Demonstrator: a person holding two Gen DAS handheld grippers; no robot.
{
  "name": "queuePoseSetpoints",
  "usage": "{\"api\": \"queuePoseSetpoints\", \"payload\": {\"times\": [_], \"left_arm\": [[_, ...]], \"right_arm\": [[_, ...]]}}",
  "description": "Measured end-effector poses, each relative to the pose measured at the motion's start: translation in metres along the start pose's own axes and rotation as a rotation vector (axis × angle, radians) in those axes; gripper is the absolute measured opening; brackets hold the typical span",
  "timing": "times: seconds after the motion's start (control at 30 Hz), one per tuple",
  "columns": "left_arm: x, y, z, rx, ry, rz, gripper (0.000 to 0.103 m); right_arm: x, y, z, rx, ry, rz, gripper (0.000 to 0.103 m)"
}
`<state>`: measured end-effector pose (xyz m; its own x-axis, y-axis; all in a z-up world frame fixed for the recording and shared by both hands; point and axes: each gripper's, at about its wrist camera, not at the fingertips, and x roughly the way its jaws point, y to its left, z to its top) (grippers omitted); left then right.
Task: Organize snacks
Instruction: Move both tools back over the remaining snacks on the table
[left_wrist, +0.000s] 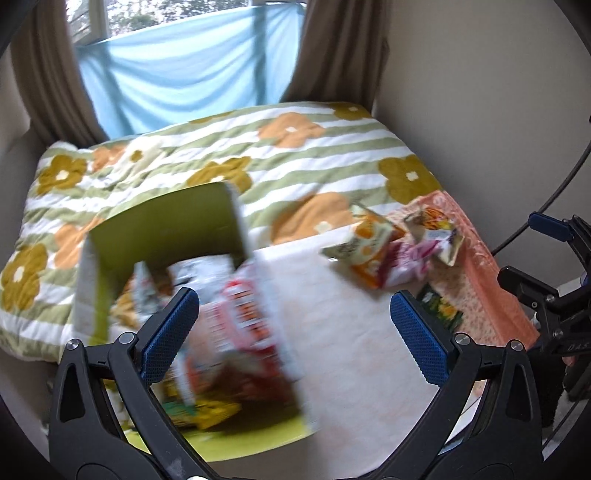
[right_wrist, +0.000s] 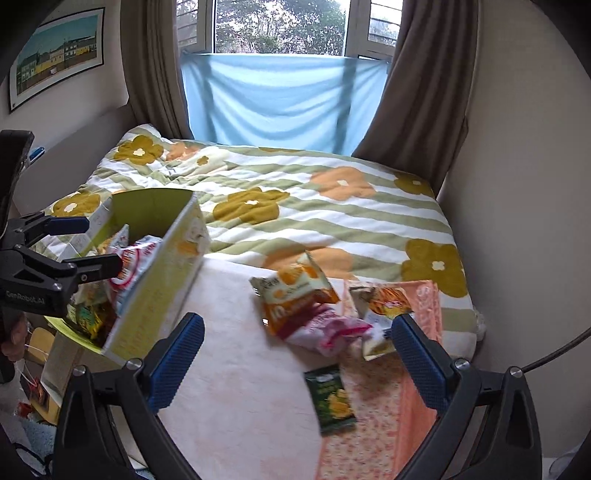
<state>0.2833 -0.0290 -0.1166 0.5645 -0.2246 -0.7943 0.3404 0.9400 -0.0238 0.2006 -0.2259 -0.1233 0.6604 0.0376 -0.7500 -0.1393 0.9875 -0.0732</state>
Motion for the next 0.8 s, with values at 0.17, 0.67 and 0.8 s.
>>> {"api": "queuePoseSetpoints", "payload": {"times": [0.17, 0.67, 0.8], "left_arm": [[0.032, -0.061, 0.021, 0.025, 0.032, 0.006, 0.103], [0.173, -0.121, 0.05, 0.147, 0.237, 0.048, 0.103], [0.203, -0.119, 0.053, 0.164, 0.29, 0.03, 0.103]], "right_arm": [[0.014, -0.047, -0.003, -0.022, 0.022, 0.023, 0.101], [0.115, -0.092, -0.008, -0.244, 0.099, 0.223, 0.101], [0.139, -0.087, -0.011, -0.307, 0.123, 0.268, 0.101]]}}
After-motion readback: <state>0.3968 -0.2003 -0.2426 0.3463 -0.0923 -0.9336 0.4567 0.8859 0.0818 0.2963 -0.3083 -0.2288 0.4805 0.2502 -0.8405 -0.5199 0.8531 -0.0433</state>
